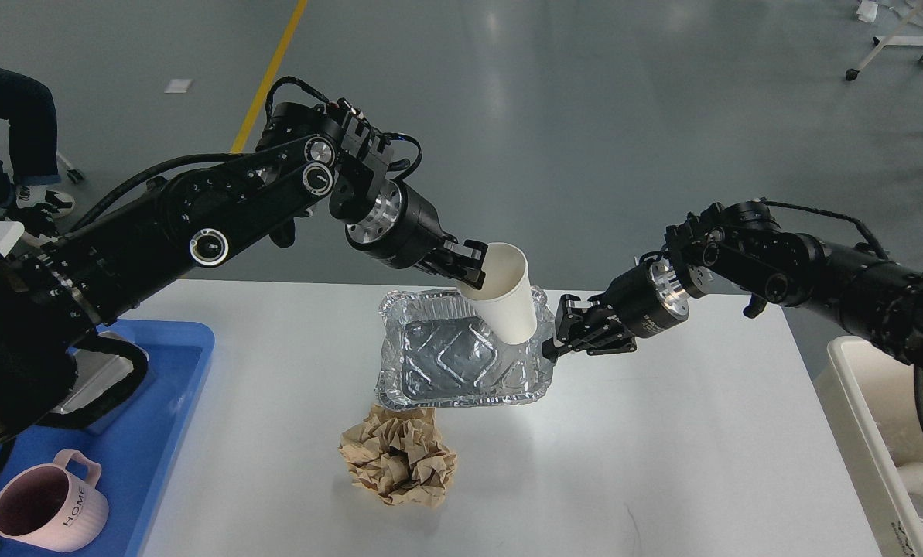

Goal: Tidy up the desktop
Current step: 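Lower the paper cup into the foil tray and release it, then raise the foil tray with the right gripper and withdraw the left gripper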

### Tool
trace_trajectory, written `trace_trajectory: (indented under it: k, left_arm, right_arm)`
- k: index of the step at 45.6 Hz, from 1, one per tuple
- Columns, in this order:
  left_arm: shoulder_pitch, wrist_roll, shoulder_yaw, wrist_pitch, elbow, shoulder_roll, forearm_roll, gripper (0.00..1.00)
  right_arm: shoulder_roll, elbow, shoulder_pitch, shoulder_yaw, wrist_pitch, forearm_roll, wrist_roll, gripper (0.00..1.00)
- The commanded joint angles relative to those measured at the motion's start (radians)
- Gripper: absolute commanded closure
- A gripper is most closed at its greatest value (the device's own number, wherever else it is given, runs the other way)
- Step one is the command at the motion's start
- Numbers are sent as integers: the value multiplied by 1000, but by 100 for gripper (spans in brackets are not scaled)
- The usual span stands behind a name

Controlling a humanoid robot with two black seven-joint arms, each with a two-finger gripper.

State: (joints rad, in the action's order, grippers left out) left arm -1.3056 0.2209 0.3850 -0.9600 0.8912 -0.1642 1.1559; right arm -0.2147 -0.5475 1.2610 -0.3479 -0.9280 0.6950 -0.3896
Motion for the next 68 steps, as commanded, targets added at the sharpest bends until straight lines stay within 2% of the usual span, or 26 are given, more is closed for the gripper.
trace_trajectory:
  k: [1,23,29,34,36,38,43,49,62,68]
  left_arm:
    - [17,0,0,0,-2,0,25,95]
    - [45,0,-3,0,-2,5,47,92]
    - [51,-2,-8,0,-2,8,61,87]
    - [51,-3,-14,0,-2,8,62,69]
    - [51,-3,-14,0,-3,9,62,53]
    - [49,-5,-12,0,-3,9,61,32]
    - [40,-5,-9,0,-2,8,45,13]
    - [32,-3,17,0,-2,-3,22,3]
    - [3,0,92,0,-3,-29,-58,3]
    - [14,-18,144,0,-2,-64,-91,3]
  right_arm:
    - [2,-6,2,1,0,0,-2,100]
    - [2,-12,6,6,-2,-2,-2,100]
    - [2,-12,6,10,0,0,-2,100]
    - [0,-12,6,12,-2,-2,-2,100]
    - [0,-12,6,12,-3,-2,-2,100]
    - [0,-12,8,12,-5,-2,-2,100]
    - [-2,-14,8,12,-5,-2,-2,100]
    - [-3,-14,8,12,-5,-2,-2,100]
    - [-5,-14,8,12,-5,0,-2,100]
    - [-8,-14,8,10,-6,0,-2,100]
